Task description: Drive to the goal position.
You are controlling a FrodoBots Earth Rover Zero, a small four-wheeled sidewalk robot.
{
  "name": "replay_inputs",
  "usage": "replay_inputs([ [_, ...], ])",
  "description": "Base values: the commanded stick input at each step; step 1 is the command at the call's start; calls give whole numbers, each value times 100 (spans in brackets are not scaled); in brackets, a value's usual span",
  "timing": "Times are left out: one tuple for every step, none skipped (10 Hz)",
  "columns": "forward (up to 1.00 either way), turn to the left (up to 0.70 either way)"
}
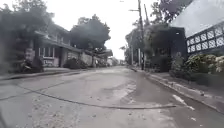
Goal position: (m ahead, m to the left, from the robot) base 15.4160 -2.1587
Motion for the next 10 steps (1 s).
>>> replay_inputs([
  [70,-16],
  [70,-30],
  [70,-35],
  [70,-35],
  [70,-35],
  [70,-35],
  [70,-35],
  [70,-35],
  [70,-35],
  [70,-35],
])
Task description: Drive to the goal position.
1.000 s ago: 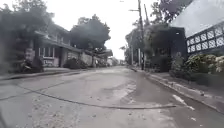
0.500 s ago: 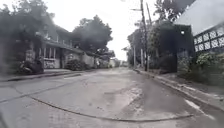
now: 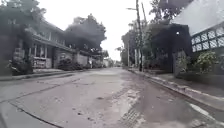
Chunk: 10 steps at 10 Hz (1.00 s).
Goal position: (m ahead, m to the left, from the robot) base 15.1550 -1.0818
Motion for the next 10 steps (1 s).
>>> replay_inputs([
  [70,-34],
  [70,-19],
  [70,0],
  [70,0],
  [70,0],
  [70,0],
  [70,0],
  [70,0],
  [70,0],
  [70,0],
])
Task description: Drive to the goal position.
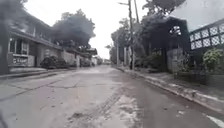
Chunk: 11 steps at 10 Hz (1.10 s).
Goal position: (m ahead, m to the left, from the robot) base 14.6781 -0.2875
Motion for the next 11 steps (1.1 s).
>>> replay_inputs([
  [70,0],
  [70,0],
  [70,0],
  [70,0],
  [70,0],
  [70,0],
  [70,0],
  [70,0],
  [70,-3],
  [70,-30],
  [70,-35],
])
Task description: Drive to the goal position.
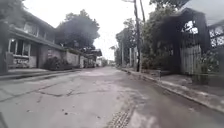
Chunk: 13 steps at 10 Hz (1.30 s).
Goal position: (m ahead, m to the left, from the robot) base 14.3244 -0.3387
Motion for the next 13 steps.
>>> replay_inputs([
  [70,-35],
  [70,-35],
  [70,-35],
  [70,-35],
  [70,-35],
  [70,-28],
  [70,-4],
  [70,0],
  [70,0],
  [70,0],
  [70,0],
  [70,0],
  [70,0],
])
